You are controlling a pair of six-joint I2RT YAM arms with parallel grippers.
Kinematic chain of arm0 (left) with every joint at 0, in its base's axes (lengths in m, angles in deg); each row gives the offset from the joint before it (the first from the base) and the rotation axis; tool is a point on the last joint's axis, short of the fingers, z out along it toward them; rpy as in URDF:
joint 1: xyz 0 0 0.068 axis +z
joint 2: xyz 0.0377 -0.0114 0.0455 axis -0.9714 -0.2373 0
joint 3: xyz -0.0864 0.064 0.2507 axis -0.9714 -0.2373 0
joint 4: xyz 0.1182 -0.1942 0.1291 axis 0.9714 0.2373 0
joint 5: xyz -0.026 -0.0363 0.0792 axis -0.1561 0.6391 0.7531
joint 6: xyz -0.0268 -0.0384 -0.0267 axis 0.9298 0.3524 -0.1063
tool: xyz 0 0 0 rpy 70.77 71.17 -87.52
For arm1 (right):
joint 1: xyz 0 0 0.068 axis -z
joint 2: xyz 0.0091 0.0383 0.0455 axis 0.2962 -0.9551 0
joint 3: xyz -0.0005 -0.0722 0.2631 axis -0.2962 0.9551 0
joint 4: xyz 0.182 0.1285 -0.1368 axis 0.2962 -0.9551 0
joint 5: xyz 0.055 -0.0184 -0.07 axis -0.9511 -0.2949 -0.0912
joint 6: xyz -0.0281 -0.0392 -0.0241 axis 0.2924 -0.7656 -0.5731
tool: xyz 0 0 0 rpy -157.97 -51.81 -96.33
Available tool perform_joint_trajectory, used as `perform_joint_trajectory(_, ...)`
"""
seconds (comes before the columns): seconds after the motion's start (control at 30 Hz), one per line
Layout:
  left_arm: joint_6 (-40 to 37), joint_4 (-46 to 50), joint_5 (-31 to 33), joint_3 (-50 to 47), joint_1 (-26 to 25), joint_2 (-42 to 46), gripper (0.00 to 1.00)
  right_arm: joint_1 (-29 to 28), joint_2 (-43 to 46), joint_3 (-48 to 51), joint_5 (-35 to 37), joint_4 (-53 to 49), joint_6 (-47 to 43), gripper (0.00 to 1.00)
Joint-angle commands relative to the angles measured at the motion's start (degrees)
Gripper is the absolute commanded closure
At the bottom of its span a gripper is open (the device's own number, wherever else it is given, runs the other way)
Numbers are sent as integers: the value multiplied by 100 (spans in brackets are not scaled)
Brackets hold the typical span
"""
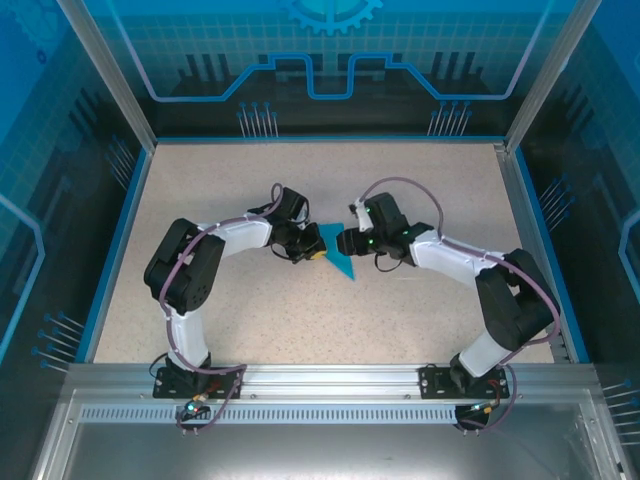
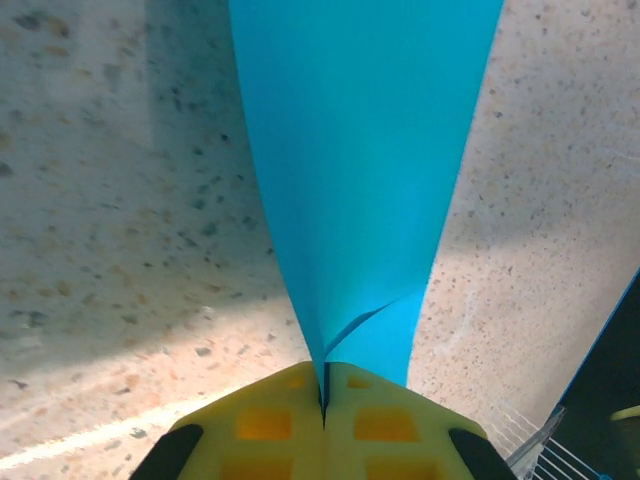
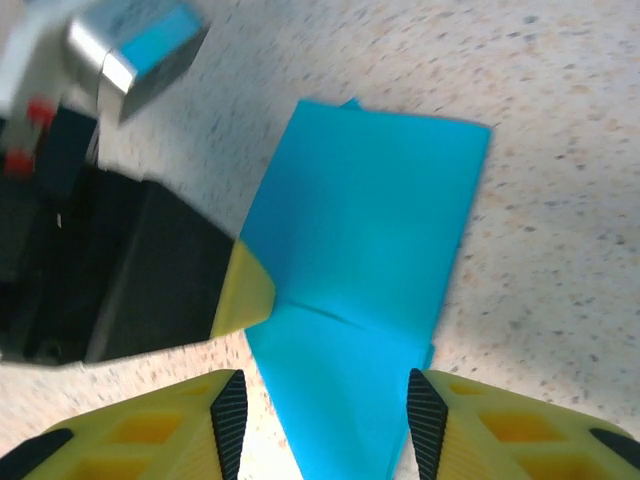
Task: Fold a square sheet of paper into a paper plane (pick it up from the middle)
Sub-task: Fold the wing for the fifth time at the center of the table.
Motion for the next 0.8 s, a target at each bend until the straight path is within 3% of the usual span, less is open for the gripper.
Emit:
perform_joint_trajectory(0.0, 154, 270, 120, 187, -59, 254, 97, -481, 112, 541, 1030, 579, -1173, 53)
perform_joint_trajectory(0.1, 162, 320, 118, 210, -65, 271, 97, -886, 219, 1169, 1366, 1706, -1938, 56)
perform_joint_trajectory(0.4, 187, 381, 83, 236, -67, 259, 97, -1164, -78, 1695, 1698, 2913, -2406, 63)
perform_joint_trajectory(0.6, 199, 404, 88, 235, -68, 262, 97, -1292, -381, 1673, 1669, 3335, -2718, 69)
perform_joint_trajectory(0.77, 203, 433, 68, 267, -68, 245, 97, -1337, -587, 1632, 1666, 3415, -2854, 67)
